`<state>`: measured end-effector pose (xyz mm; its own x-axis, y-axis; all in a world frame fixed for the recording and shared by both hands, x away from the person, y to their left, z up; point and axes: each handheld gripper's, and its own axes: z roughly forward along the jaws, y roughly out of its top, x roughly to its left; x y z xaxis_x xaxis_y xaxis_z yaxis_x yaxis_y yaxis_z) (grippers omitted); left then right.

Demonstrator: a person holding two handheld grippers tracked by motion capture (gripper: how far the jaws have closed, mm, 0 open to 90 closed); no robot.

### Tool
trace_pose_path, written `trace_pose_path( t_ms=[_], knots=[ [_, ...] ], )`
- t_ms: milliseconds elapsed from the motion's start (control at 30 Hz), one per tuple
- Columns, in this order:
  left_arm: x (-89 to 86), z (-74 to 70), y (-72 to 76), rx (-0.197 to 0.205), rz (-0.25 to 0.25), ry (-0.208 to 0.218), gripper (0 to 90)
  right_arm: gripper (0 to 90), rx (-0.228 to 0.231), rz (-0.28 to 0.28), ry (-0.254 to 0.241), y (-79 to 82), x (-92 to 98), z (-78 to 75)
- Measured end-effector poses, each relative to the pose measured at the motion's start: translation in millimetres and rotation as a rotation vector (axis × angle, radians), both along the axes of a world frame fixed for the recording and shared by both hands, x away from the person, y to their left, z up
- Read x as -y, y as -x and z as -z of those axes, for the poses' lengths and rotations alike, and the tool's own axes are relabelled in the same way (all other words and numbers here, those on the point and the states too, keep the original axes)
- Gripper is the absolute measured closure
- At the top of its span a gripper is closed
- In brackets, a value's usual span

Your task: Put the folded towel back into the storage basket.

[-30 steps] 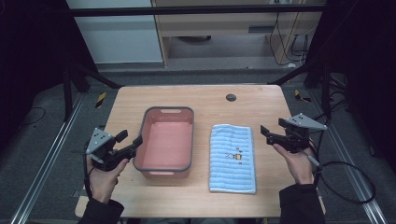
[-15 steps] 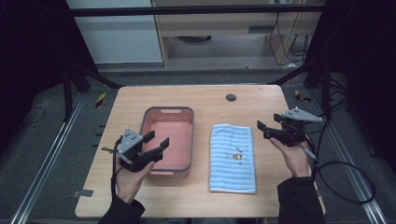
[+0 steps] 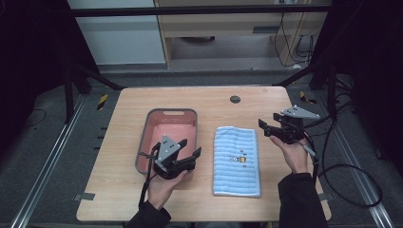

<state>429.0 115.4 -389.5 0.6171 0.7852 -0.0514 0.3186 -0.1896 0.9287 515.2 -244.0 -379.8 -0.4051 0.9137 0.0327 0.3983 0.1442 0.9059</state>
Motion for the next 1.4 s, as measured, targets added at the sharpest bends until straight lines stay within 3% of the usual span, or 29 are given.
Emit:
trace_pose_path(
  t_ms=[100, 267, 633, 1067, 1300, 1400],
  knots=[
    [7.3, 2.8, 1.3, -0.003, 0.009, -0.003, 42.0, 34.1, -0.008, 0.002, -0.007, -3.0, 1.1, 2.1],
    [26.8, 11.0, 6.3, -0.010, 0.041, -0.044, 43.4, 33.1, -0.018, 0.000, -0.009, -7.0, -0.3, 6.4],
    [47.9, 28.5, 12.1, -0.048, 0.080, -0.082, 45.9, 33.4, -0.036, 0.012, -0.032, -10.0, 3.8, 16.1],
    [57.8, 56.2, 17.7, -0.111, 0.108, -0.098, 47.5, 37.6, -0.058, 0.008, -0.025, -14.2, 2.5, 33.5],
    [61.5, 69.6, 19.9, -0.134, 0.113, -0.124, 48.5, 42.9, -0.097, 0.004, -0.034, -18.0, -0.7, 47.2],
    [63.7, 75.8, 21.5, -0.151, 0.121, -0.126, 48.9, 43.5, -0.114, -0.006, -0.006, -20.7, -4.9, 52.6]
  ],
)
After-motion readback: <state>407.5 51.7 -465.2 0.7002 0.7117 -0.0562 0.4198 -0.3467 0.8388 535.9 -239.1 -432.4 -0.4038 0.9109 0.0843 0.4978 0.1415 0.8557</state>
